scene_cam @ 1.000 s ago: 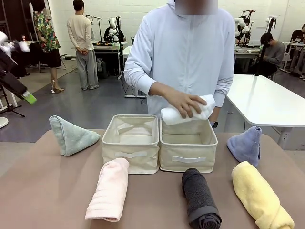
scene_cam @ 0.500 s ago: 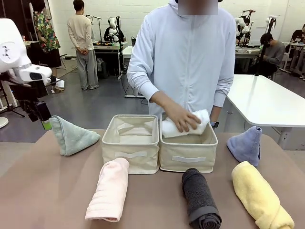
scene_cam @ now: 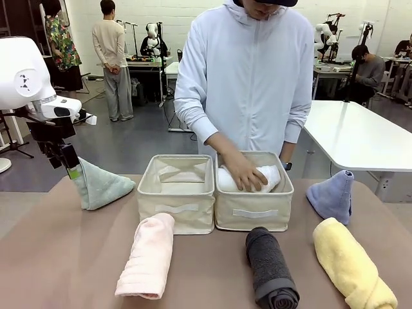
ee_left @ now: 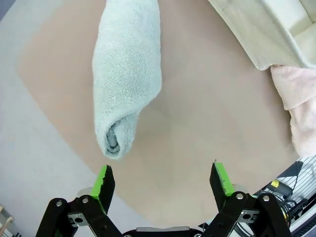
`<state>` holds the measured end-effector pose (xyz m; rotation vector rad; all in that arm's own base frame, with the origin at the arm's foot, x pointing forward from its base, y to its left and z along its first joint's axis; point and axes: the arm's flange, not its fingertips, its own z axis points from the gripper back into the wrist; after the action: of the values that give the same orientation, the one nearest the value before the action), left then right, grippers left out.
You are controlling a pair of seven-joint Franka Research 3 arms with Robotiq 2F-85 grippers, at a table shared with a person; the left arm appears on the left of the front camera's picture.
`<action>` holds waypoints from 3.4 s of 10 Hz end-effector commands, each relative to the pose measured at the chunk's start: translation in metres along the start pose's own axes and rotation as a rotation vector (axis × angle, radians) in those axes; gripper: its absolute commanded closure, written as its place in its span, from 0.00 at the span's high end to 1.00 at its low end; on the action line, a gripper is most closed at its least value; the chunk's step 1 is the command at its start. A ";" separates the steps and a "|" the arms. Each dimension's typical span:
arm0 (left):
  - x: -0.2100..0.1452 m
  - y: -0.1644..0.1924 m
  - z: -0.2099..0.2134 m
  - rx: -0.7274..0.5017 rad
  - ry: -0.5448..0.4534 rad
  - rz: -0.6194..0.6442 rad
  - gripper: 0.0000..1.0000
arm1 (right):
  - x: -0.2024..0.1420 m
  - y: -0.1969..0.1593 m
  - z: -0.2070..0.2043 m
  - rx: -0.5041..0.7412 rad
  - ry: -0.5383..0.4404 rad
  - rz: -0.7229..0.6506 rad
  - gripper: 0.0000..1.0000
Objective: Sort the towels based on their folding style.
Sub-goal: Pick up one triangle-folded towel and place it in the left Fabric basket.
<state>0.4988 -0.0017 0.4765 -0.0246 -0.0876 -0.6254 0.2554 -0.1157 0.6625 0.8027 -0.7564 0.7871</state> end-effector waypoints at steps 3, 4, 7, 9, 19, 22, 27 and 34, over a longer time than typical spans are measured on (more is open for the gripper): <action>-0.004 0.000 0.002 -0.007 0.010 0.004 1.00 | 0.003 -0.001 0.001 0.016 -0.016 0.015 1.00; -0.004 0.000 0.002 -0.007 0.010 0.004 1.00 | 0.003 -0.001 0.001 0.016 -0.016 0.015 1.00; 0.004 0.005 -0.006 0.003 0.002 0.015 1.00 | 0.003 -0.001 0.001 0.016 -0.016 0.015 1.00; 0.021 0.009 -0.020 -0.008 0.036 0.019 1.00 | 0.003 -0.001 0.001 0.016 -0.016 0.015 1.00; 0.064 0.022 -0.060 0.010 0.154 0.036 1.00 | 0.003 -0.001 0.001 0.016 -0.016 0.015 1.00; 0.063 0.025 -0.068 0.115 0.204 0.072 1.00 | 0.003 -0.001 0.001 0.016 -0.016 0.015 1.00; 0.061 0.027 -0.068 0.135 0.090 0.056 1.00 | 0.003 -0.001 0.001 0.016 -0.016 0.015 1.00; 0.059 0.023 -0.063 0.132 -0.002 -0.004 0.00 | 0.003 -0.001 0.001 0.016 -0.016 0.015 1.00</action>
<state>0.5687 -0.0234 0.4196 0.1260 -0.1328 -0.6161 0.2558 -0.1165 0.6614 0.7990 -0.7532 0.7890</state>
